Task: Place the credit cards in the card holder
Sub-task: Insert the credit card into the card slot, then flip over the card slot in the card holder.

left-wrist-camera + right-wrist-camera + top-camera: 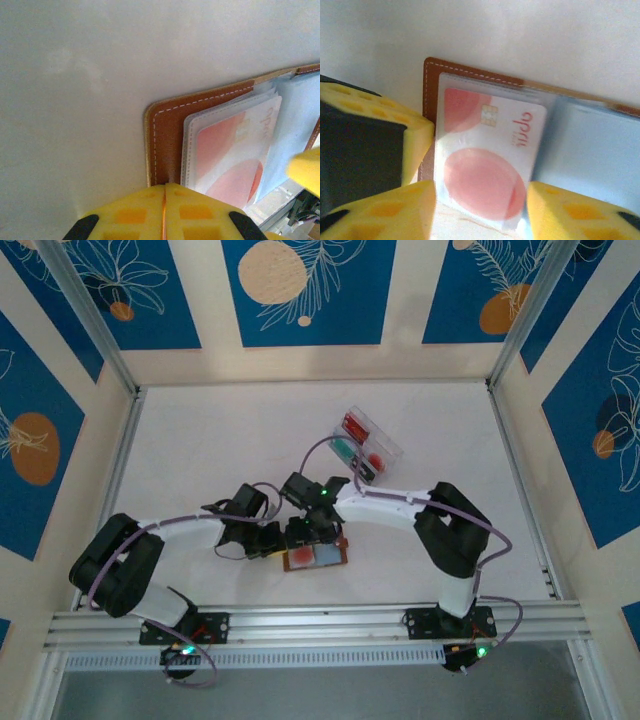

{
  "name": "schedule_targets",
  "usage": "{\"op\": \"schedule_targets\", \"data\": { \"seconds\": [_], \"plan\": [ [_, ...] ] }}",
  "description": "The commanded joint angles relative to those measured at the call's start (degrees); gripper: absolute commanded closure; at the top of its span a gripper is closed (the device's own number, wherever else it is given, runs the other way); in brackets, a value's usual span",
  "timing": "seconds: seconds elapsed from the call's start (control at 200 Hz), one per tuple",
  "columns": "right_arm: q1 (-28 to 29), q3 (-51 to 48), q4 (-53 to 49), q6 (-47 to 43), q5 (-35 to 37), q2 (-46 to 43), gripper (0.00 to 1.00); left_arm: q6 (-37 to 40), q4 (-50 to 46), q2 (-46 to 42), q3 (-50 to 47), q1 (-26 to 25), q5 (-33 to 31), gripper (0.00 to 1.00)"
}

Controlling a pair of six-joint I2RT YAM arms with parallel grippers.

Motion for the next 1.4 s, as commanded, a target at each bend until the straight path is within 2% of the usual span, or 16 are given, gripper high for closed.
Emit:
{"op": "schedule_targets", "data": {
  "seconds": [0.0,0.085,0.32,0.49,0.83,0.915,1.205,1.395],
  "plan": [
    [-2.78,0.62,-6.15,-4.25,5.44,-3.33,0.6,0.67,-0.96,1.46,-2.12,-0.79,-2.12,0.92],
    [-4.55,0.83,-9.0,-6.64,8.22,-2.35,0.66,0.51,-0.75,1.55,-2.21,-0.83,-1.96,0.92],
    [-5.34,1.58,-9.32,-10.02,9.19,1.9,0.65,0.51,-0.87,1.72,-1.88,-0.81,-1.96,0.92],
    [-4.79,1.06,-7.29,-9.87,8.83,4.19,0.68,0.63,-1.34,1.64,-1.53,-0.79,-2.1,0.92],
    [-2.99,-2.18,-6.25,-8.52,9.35,7.72,0.67,0.97,-2.2,1.71,-0.86,-0.81,-2.34,0.92],
    [-2.76,-3.03,-5.48,-8.11,8.83,8.09,0.71,1.12,-2.39,1.89,-0.79,-0.82,-2.44,0.92],
    [-2.88,-2.39,-6.17,-8.87,9.78,5.13,1.0,1.52,-2.03,2.69,-1.28,-0.84,-2.58,0.92],
    [-2.18,1.38,-9.92,-9.68,12.03,2.84,1.0,1.56,-2.03,2.7,-1.94,-0.86,-3.1,0.92]
  ]
}}
